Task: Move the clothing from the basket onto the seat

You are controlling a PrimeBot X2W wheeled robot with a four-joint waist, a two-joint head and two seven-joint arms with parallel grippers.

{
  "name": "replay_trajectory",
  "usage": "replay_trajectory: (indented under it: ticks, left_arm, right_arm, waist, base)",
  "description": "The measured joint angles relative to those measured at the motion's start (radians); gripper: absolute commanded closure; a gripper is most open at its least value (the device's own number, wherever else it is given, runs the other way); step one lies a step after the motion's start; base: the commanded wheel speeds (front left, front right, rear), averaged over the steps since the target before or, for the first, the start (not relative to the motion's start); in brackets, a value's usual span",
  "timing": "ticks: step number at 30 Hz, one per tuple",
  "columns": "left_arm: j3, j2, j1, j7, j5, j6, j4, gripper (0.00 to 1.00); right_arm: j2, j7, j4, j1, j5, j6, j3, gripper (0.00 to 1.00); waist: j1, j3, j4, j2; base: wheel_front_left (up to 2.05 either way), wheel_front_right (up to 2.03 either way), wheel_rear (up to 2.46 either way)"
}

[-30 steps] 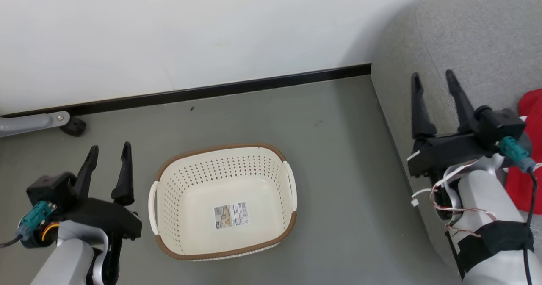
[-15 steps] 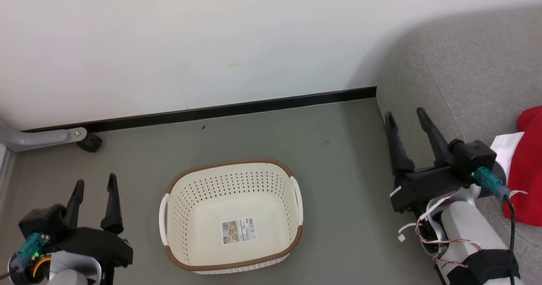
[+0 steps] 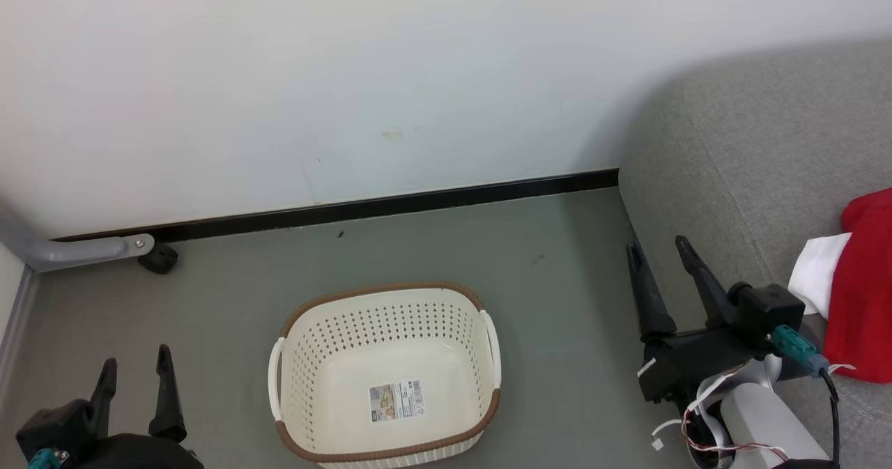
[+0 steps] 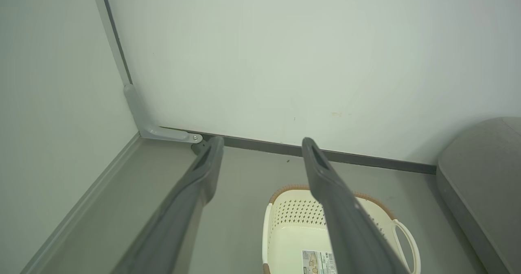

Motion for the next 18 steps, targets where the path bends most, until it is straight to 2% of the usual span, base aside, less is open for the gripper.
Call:
replay_trajectory:
  ticks: [8,16,18]
  left_arm:
    - [0.055,-0.036,0.056,0.0,0.037,0.0,-0.039,0.0]
    - [0.1,-0.058,0.106,0.0,0.111,0.0,-0.073,0.0]
    - [0.106,-0.068,0.119,0.0,0.138,0.0,-0.09,0.0]
  right_arm:
    - [0.0,0.0,-0.001,0.046,-0.003,-0.017,0.019,0.0]
    - [0.001,0.0,0.0,0.059,-0.003,-0.018,0.034,0.0]
    - [0.001,0.0,-0.001,0.064,-0.003,-0.028,0.037,0.0]
  waist:
    - [-0.0001,-0.02,0.002,0.0]
    - [-0.0001,-0.027,0.003,0.0]
    - [0.0,-0.029,0.003,0.0]
  base:
    - [0.0,0.0,0.0]
    - [0.0,0.0,0.0]
    - [0.0,0.0,0.0]
